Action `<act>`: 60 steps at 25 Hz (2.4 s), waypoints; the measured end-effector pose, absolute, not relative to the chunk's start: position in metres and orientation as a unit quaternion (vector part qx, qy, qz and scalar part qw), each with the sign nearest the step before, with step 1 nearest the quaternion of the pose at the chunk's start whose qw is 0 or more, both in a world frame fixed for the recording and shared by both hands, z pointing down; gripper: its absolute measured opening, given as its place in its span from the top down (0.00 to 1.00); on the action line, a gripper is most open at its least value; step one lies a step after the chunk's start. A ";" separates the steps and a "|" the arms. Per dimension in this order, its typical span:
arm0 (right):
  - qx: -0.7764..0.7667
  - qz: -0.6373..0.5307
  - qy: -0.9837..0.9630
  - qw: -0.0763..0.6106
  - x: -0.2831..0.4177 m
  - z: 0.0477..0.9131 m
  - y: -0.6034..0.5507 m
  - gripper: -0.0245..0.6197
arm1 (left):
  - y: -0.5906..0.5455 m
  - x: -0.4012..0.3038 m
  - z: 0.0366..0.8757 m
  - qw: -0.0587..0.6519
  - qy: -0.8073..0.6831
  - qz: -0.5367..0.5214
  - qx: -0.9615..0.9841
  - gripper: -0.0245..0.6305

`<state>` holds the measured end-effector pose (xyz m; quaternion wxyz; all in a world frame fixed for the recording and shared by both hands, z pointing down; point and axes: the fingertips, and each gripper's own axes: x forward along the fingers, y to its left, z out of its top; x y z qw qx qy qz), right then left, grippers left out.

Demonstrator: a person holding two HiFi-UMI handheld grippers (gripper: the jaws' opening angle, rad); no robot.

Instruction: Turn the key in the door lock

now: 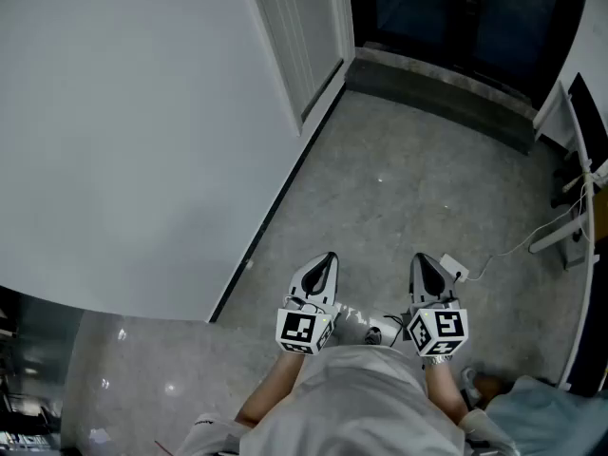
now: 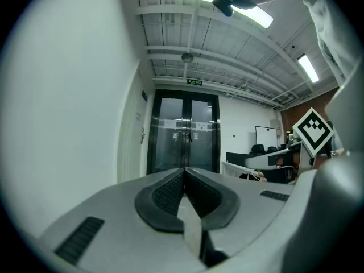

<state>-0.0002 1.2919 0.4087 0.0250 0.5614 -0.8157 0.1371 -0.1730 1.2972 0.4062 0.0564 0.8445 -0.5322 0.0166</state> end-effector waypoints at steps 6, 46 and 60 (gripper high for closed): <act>0.554 0.143 -0.819 0.041 0.009 0.428 1.303 0.97 | 1.312 -0.170 0.433 0.083 -0.565 0.013 0.821 0.95; 0.575 0.138 -0.805 0.049 -0.069 0.431 1.289 0.97 | 1.291 -0.218 0.438 0.079 -0.509 0.006 0.857 0.95; 0.566 0.145 -0.811 0.042 -0.022 0.430 1.157 0.97 | 1.165 -0.164 0.433 0.075 -0.513 0.012 0.855 0.95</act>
